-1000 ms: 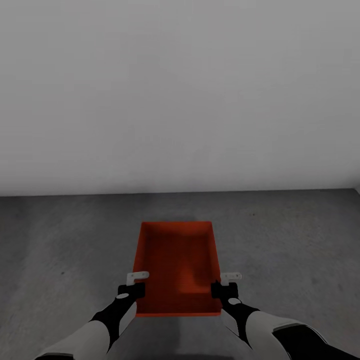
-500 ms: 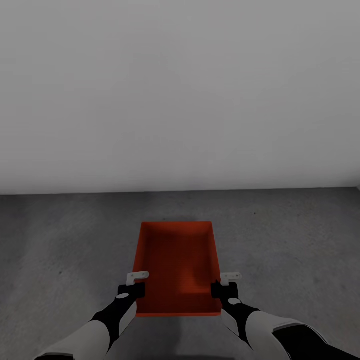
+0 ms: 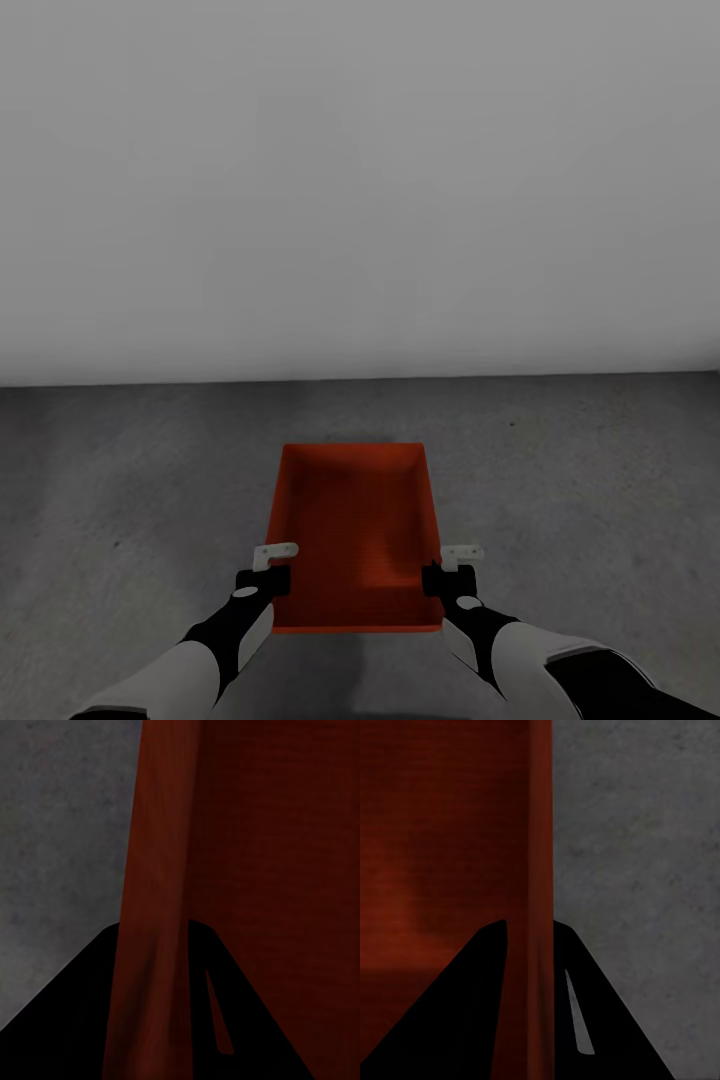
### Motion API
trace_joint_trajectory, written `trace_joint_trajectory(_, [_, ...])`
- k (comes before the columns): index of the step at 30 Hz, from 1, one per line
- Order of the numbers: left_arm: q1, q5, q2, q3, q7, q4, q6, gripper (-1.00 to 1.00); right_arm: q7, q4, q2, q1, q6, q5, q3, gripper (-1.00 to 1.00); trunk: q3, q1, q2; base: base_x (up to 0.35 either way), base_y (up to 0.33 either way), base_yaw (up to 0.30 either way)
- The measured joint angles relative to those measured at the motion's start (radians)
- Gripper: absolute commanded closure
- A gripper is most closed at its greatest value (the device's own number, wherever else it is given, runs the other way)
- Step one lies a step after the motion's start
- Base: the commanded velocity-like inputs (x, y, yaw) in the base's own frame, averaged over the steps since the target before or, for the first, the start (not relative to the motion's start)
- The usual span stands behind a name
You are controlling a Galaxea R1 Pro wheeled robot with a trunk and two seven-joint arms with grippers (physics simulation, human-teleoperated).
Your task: Move the two storage containers from the living room to the garage. In the garage, place one container on the floor and stack the other container on top of it (either order is fine).
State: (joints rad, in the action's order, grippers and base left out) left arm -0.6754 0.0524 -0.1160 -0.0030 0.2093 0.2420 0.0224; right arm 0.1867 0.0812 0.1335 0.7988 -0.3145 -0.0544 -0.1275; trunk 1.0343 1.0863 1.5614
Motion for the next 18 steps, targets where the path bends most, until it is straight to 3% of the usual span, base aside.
trace_joint_trajectory(18, [0.000,-0.001,0.000,0.001,0.000,0.000,0.000,1.00,-0.001,0.000,-0.001,0.000,0.000,0.000,0.000,1.00,0.051,0.069,0.126,0.000,0.000,0.000])
